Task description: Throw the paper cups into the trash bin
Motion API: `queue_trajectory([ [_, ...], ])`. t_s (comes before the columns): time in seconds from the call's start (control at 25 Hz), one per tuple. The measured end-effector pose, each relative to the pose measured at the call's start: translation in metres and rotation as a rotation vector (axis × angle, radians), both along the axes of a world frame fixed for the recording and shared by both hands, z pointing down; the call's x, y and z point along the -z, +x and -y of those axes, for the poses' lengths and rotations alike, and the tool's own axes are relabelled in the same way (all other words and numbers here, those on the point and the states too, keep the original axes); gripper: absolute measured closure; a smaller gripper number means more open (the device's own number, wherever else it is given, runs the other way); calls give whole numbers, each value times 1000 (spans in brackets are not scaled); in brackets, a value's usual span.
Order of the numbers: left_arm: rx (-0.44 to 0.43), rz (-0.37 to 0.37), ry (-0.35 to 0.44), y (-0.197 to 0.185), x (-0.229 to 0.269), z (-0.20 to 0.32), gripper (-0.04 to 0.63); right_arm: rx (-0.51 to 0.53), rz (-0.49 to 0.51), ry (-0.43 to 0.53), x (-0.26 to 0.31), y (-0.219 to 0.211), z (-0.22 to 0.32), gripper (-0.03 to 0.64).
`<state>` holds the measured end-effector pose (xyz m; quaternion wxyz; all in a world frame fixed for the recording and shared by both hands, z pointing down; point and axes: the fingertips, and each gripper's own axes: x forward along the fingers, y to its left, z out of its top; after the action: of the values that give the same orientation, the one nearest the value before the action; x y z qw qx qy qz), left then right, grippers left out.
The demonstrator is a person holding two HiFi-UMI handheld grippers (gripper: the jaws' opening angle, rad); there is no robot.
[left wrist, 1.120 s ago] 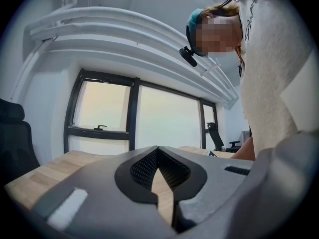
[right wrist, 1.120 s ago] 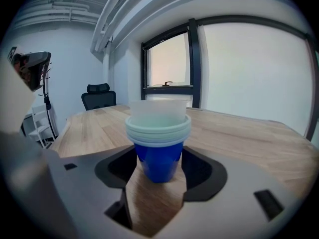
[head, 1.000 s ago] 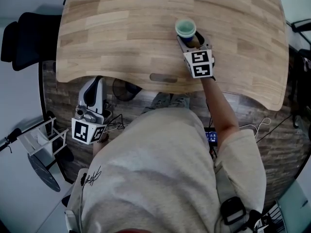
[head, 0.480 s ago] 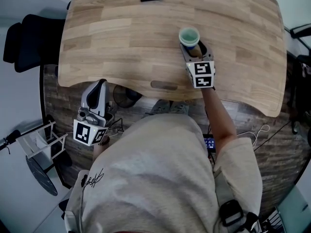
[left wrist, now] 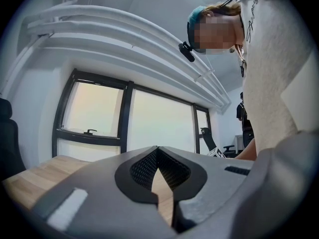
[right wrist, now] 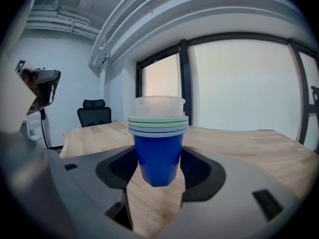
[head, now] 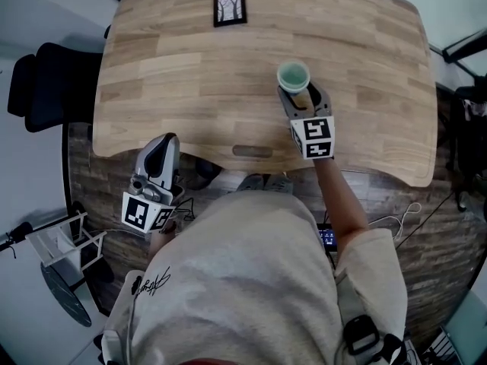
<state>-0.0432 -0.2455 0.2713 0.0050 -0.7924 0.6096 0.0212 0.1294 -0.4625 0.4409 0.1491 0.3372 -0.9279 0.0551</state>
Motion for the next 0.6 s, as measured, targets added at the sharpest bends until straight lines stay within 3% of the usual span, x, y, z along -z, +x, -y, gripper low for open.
queue_trajectory([
  [0.6, -109, -20, 36, 25, 2, 21, 592, 5, 33, 91, 60, 16, -17, 347],
])
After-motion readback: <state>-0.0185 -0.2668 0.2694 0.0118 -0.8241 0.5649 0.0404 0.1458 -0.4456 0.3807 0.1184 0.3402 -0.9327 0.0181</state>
